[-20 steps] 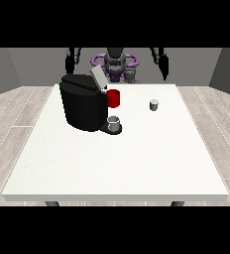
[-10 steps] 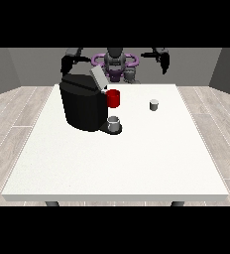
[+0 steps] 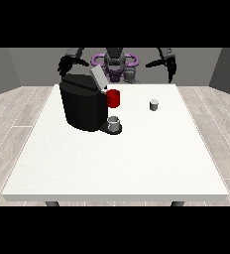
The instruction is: Insert the coffee pod into the coffee machine and close the lid
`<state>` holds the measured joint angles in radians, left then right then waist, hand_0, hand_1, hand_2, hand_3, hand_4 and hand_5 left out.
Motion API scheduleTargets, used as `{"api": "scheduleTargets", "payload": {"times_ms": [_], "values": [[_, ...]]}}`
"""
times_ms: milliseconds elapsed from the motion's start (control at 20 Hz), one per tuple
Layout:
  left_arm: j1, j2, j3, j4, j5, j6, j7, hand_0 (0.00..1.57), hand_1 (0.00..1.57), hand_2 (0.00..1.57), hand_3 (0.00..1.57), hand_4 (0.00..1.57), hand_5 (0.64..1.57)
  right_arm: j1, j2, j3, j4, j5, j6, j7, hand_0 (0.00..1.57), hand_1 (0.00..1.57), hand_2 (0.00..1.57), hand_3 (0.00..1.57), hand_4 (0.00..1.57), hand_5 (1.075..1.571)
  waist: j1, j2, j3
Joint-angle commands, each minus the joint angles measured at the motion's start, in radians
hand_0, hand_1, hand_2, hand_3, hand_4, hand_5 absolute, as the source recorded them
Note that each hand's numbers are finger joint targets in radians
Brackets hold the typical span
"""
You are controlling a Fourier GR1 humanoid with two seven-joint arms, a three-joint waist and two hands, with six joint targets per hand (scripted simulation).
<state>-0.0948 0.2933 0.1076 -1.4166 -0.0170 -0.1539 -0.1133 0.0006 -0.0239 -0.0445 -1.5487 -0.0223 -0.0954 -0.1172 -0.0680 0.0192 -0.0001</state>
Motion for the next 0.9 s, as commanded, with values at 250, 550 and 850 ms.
{"api": "scheduleTargets", "payload": {"times_ms": [250, 550, 850], "values": [[-0.167, 0.081, 0.064, 0.258, -0.041, -0.034, -0.015, 0.0, 0.0, 0.0, 0.0, 0.0, 1.571, -0.081, -0.011, 0.002, -0.015, -0.015, 0.024, -0.022, 0.0, 0.0, 0.0, 0.0, 0.23, 1.571, -0.066, 0.126, -0.0003], [-0.276, 0.133, 0.088, 0.418, -0.085, -0.038, -0.048, 0.0, 0.0, 0.0, 0.0, 0.0, 1.571, -0.124, 0.016, 0.04, 0.025, 0.026, -0.017, -0.014, 0.0, 0.0, 0.0, 0.0, 0.33, 1.571, -0.055, 0.173, -0.0002], [-0.304, 0.046, -0.005, 0.495, -0.206, 0.046, -0.019, 0.0, 0.0, 0.0, 0.0, 0.0, 1.571, -0.152, 0.008, 0.026, 0.053, 0.039, -0.053, 0.091, 0.0, 0.0, 0.0, 0.0, 0.37, 1.571, -0.048, 0.128, -0.0002]]}}
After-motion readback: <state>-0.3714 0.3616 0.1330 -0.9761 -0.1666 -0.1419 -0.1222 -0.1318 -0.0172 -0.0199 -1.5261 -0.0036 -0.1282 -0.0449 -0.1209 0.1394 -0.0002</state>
